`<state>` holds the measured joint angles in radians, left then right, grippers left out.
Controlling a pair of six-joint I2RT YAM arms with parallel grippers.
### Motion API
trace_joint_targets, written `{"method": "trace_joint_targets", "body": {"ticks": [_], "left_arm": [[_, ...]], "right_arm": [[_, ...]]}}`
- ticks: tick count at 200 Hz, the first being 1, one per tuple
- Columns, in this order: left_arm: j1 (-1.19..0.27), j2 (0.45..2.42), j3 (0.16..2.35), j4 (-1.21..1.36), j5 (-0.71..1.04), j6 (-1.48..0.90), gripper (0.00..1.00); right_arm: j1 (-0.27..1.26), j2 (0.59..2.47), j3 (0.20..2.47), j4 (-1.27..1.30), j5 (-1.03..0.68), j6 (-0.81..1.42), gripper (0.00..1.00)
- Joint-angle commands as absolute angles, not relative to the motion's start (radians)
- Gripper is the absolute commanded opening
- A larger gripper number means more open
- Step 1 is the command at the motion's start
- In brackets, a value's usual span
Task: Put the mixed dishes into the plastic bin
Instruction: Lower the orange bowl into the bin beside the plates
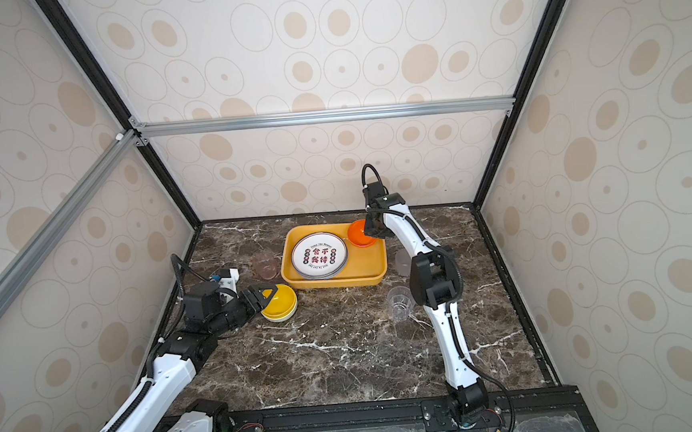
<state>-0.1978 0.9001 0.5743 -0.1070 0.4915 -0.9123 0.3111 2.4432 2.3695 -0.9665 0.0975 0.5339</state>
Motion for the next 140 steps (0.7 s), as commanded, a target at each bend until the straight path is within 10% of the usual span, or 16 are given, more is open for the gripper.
{"method": "trace_joint_targets", "body": {"ticks": [1,140], "left_arm": [[-0.201,0.908,0.578,-0.112,0.486,-0.907,0.64],[-0.201,0.910,0.572,-0.120,0.477,-0.905,0.64]], "right_arm": [[0.311,2.467,2.401,-0.979,0.087,0.547,0.01],[0.311,2.499,2.382,-0.979,0.080,0.552,0.09]]}}
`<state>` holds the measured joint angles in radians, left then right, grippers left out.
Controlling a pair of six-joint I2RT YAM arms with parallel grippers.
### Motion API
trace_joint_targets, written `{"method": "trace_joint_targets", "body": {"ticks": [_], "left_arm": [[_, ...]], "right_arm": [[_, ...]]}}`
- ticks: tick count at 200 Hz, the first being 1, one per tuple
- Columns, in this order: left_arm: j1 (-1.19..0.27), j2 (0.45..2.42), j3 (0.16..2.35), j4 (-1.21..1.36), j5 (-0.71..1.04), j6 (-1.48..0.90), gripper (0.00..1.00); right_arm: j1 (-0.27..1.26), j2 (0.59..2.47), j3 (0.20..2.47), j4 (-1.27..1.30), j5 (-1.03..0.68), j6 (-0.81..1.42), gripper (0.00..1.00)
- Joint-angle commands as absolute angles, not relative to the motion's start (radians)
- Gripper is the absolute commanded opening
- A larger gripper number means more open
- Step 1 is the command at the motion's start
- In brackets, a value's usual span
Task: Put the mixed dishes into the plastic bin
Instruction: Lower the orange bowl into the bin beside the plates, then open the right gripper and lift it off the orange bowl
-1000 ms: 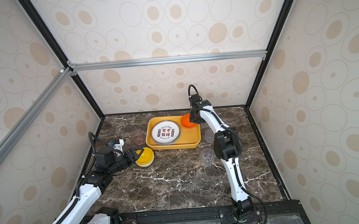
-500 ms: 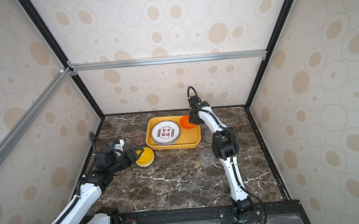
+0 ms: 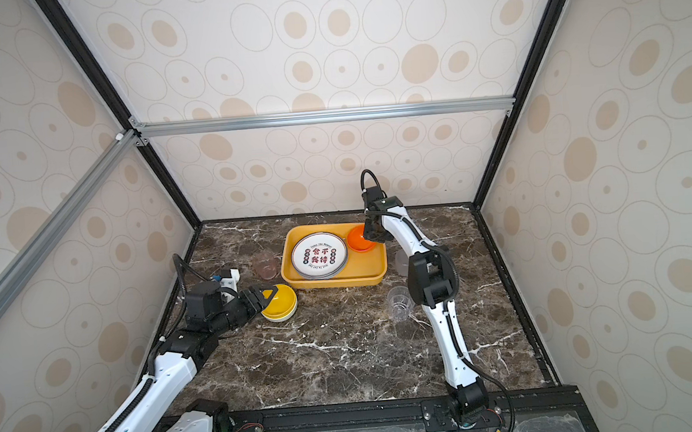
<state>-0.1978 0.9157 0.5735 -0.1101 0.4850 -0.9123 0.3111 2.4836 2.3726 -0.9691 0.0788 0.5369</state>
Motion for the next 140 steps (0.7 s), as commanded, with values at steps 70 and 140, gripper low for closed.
{"method": "trace_joint_targets", "body": {"ticks": [70,140], "left_arm": [[-0.201,0.900,0.567,-0.129,0.462,-0.906,0.63],[-0.199,0.920,0.634,-0.247,0.351,-0.869,0.62]], "right_arm": [[0.311,2.468,2.376,-1.005,0.094,0.549,0.25],[0.324,2.256,2.188,-0.967,0.085,0.531,0.28]]}}
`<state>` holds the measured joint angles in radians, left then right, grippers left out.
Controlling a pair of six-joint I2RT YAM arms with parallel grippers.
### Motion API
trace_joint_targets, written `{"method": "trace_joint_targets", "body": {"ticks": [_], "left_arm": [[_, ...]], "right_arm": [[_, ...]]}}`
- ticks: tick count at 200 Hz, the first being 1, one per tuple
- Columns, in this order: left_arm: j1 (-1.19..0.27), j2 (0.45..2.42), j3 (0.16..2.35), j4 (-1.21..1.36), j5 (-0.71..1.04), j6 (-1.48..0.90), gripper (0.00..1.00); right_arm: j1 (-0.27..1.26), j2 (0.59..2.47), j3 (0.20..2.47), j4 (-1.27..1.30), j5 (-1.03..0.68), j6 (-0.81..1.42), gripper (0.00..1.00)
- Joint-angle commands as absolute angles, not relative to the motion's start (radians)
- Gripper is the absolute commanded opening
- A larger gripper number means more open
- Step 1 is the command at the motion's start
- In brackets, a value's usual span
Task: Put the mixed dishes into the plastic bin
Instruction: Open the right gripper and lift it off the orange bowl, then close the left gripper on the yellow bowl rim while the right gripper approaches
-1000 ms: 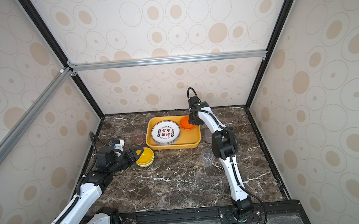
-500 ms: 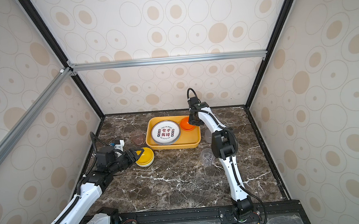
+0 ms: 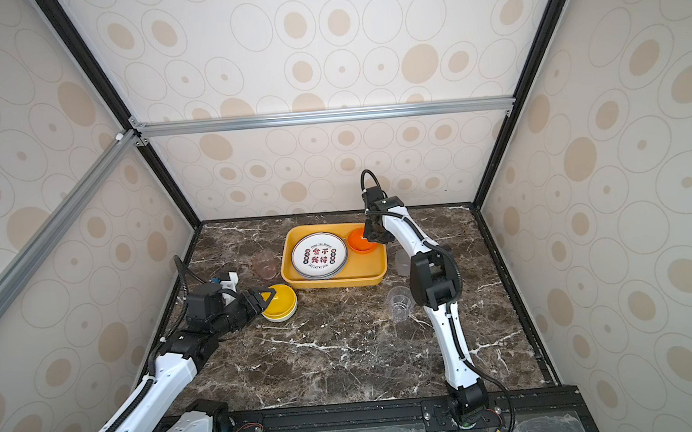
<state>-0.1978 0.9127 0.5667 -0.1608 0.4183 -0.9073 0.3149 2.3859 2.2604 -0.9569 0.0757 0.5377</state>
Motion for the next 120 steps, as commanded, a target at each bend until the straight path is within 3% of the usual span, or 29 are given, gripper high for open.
{"method": "trace_joint_targets", "body": {"ticks": [1,51,120], "left_arm": [[-0.199,0.922,0.636,-0.251,0.349,-0.867,0.62],[-0.198,0.994,0.741,-0.401,0.208,-0.792,0.58],[-0.195,1.142,0.798,-0.466,0.084,-0.732,0.55]], "right_arm": [[0.324,2.250,2.183,-0.966,0.084,0.531,0.28],[0.371,1.965,1.859,-0.818,-0.048,0.497,0.33],[0.485,1.632,1.429,-0.543,-0.381,0.380,0.36]]}}
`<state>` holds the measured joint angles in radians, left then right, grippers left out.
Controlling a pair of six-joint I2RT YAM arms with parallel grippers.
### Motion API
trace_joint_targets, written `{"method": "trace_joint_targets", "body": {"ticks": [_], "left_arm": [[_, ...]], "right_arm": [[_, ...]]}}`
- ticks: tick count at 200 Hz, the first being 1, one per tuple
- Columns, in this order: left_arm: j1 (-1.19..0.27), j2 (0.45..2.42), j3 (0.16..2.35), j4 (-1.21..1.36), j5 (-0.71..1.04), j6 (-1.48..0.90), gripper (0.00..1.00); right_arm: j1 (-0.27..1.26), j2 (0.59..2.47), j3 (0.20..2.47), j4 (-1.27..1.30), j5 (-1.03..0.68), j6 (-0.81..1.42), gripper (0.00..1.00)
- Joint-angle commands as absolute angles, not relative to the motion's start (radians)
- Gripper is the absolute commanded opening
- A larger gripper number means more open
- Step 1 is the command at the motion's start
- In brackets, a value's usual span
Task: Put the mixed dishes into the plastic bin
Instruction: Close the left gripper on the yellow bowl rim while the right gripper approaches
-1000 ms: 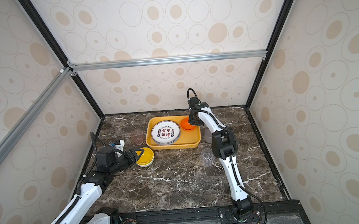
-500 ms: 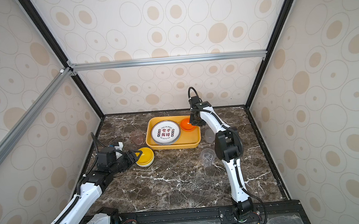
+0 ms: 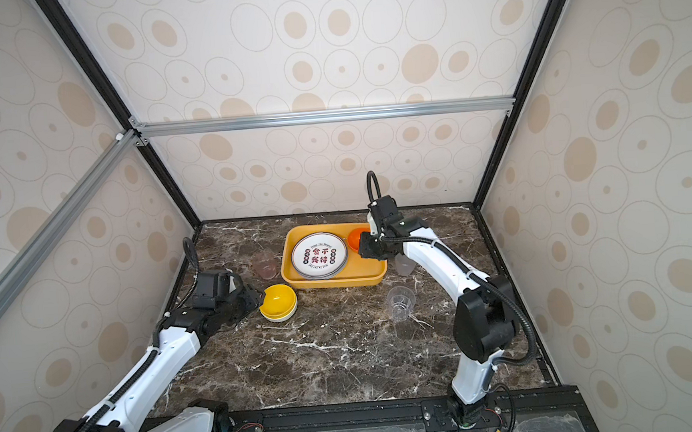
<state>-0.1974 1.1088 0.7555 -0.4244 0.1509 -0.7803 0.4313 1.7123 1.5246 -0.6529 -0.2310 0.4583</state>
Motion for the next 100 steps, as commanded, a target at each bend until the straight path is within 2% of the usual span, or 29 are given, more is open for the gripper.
{"method": "trace_joint_targets", "body": {"ticks": [1,36,100], "left_arm": [[-0.197,1.144,0.800,-0.466,0.083,-0.731,0.55],[-0.197,1.213,0.817,-0.447,0.062,-0.720,0.51],[-0.197,1.299,0.852,-0.440,0.044,-0.693,0.39]], "right_arm": [[0.487,1.629,1.425,-0.541,-0.382,0.377,0.36],[0.564,1.555,1.307,-0.499,-0.396,0.356,0.36],[0.571,1.518,1.168,-0.411,-0.400,0.423,0.35]]}}
